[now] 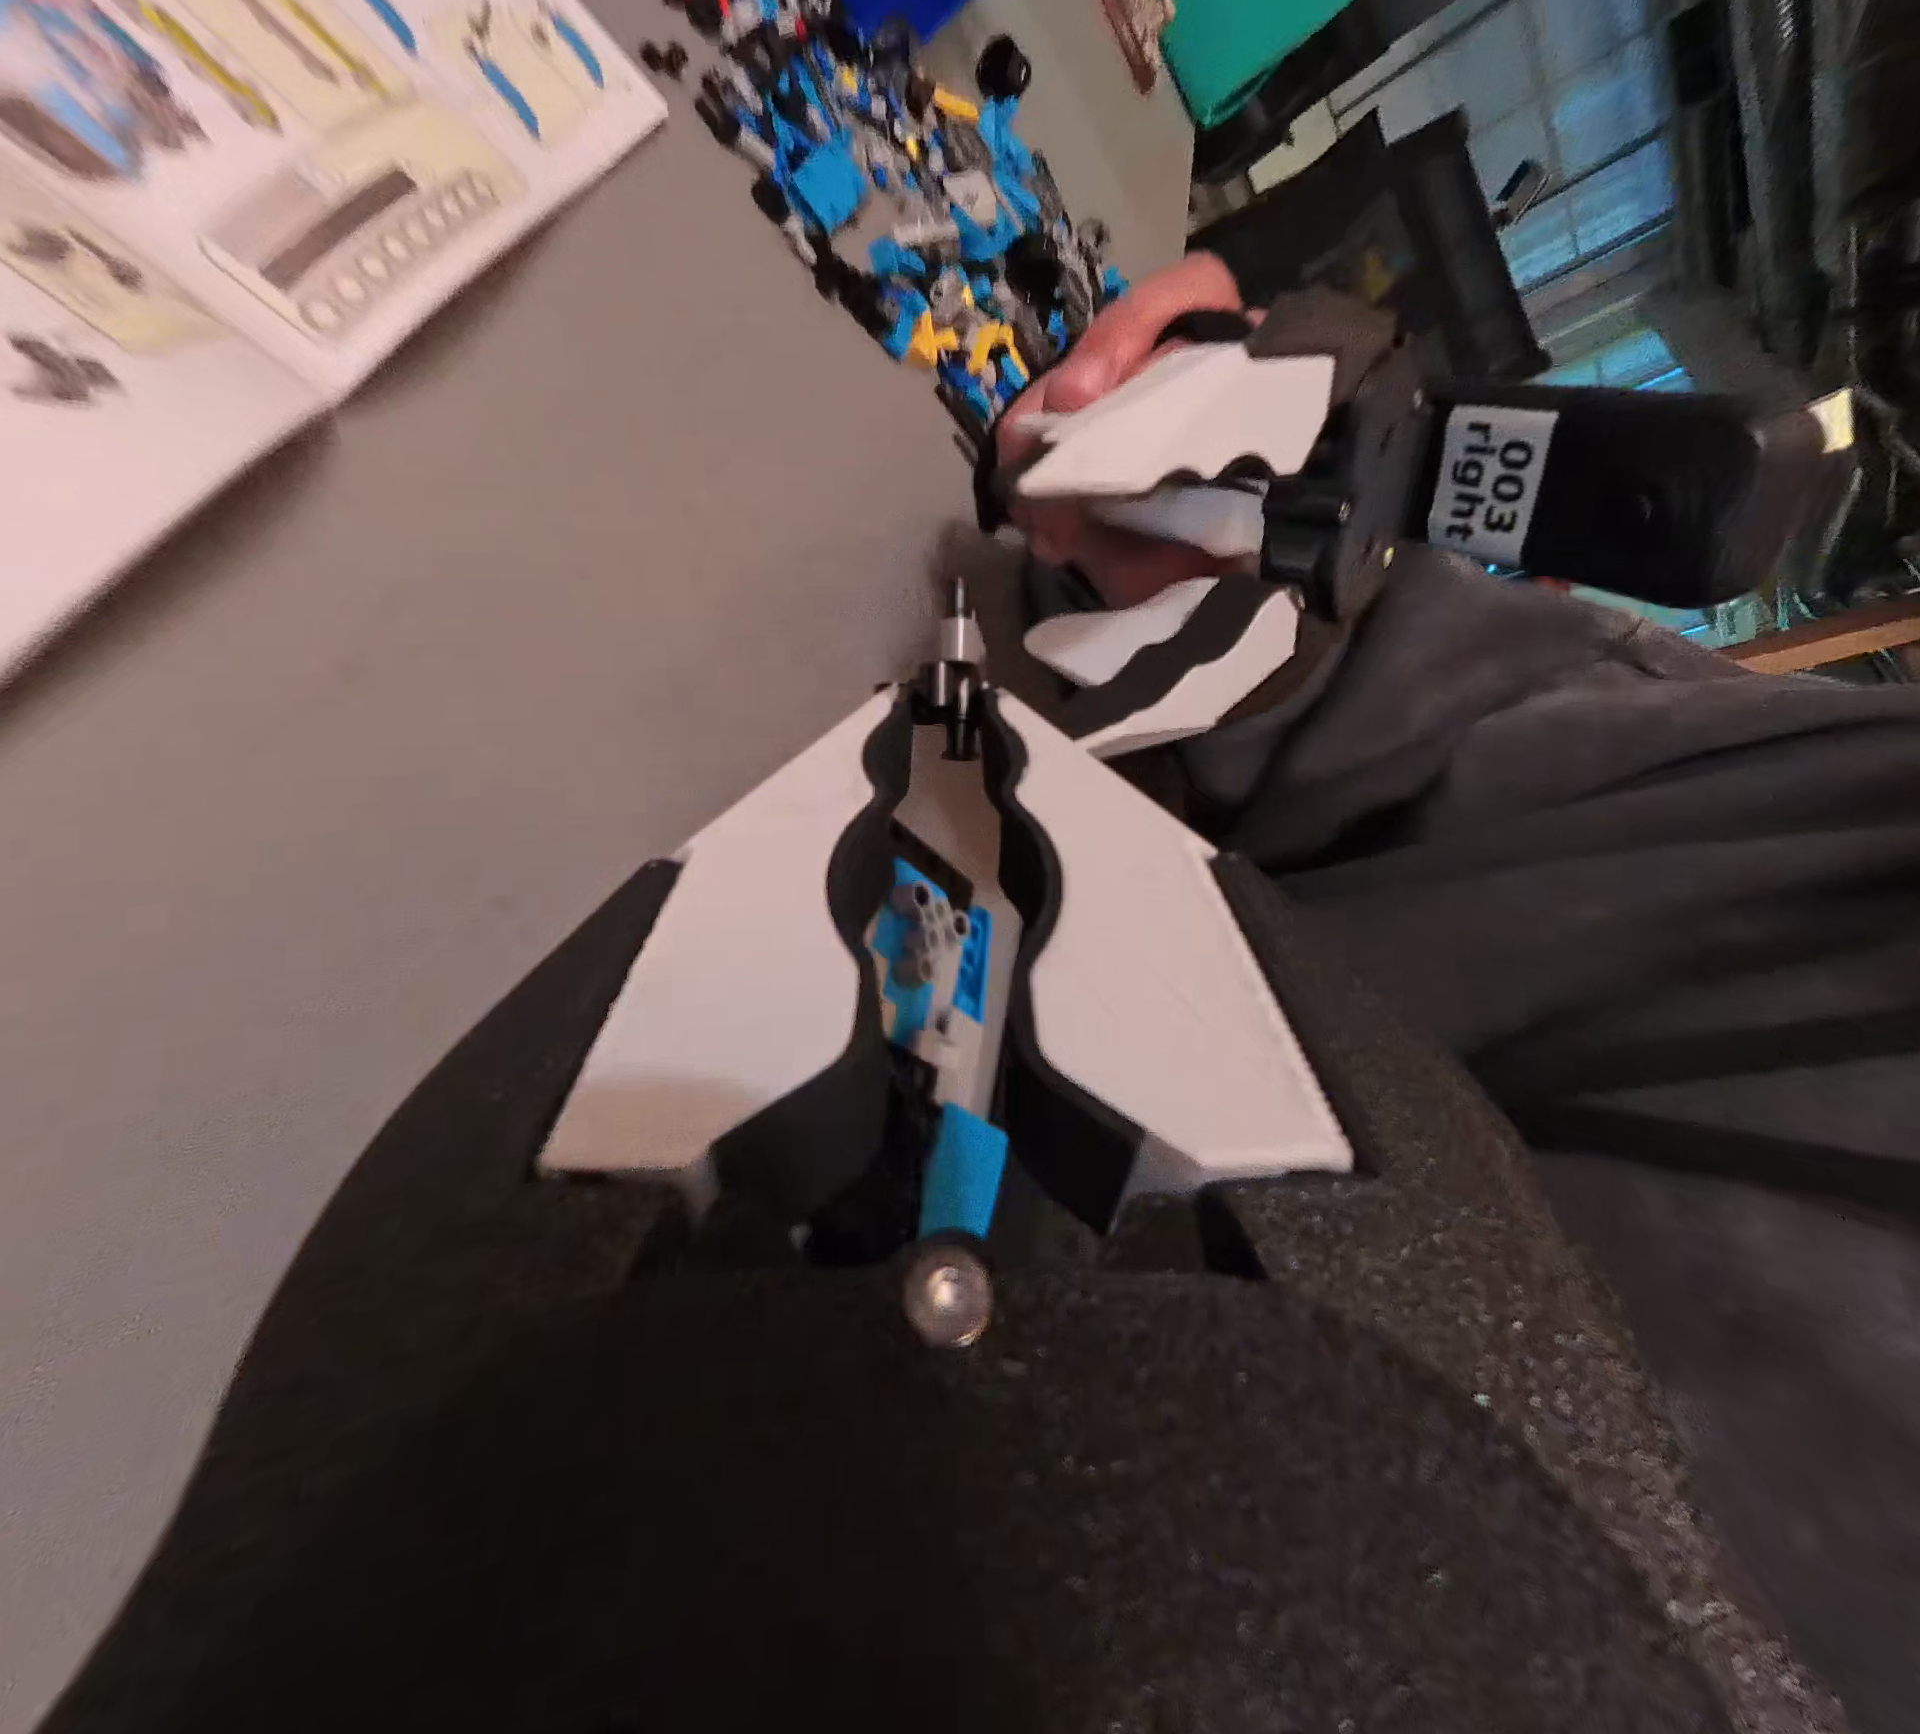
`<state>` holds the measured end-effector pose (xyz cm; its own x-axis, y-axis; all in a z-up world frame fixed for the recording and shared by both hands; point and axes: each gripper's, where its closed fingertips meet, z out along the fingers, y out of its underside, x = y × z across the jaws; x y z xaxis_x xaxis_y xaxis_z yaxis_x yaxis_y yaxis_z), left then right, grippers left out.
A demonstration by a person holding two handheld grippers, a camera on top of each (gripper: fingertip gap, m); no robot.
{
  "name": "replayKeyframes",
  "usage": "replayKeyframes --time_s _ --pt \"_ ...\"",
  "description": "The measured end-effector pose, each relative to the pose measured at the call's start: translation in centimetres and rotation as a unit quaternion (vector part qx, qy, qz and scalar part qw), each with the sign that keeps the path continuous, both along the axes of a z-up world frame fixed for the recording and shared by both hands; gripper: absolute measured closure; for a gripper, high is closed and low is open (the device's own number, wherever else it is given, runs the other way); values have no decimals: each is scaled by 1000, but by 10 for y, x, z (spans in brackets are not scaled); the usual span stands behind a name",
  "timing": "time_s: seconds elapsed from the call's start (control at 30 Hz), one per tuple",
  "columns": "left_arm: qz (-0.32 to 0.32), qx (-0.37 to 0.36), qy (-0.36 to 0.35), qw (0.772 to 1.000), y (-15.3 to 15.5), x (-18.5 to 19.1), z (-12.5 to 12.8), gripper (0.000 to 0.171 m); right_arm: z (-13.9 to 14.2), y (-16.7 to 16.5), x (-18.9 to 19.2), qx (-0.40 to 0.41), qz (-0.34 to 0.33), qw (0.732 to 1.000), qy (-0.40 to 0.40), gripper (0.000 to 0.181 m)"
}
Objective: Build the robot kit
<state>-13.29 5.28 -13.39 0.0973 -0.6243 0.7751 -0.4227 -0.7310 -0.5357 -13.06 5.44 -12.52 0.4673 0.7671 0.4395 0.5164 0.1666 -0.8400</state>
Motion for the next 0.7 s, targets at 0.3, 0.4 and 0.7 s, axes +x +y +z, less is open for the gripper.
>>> replayKeyframes --time_s 0.3,0.4,0.7 --pt "-108 47 158 980 -43 -11 -11 160 -22 -37 -23 -9 94 990 -108 137" --pt "-119 53 179 975 -46 -9 -6 160 -34 -32 -20 9 75 983 -170 154" --pt "-120 225 77 964 -37 -3 25 137 -14 -26 1 -285 126 944 111 157"
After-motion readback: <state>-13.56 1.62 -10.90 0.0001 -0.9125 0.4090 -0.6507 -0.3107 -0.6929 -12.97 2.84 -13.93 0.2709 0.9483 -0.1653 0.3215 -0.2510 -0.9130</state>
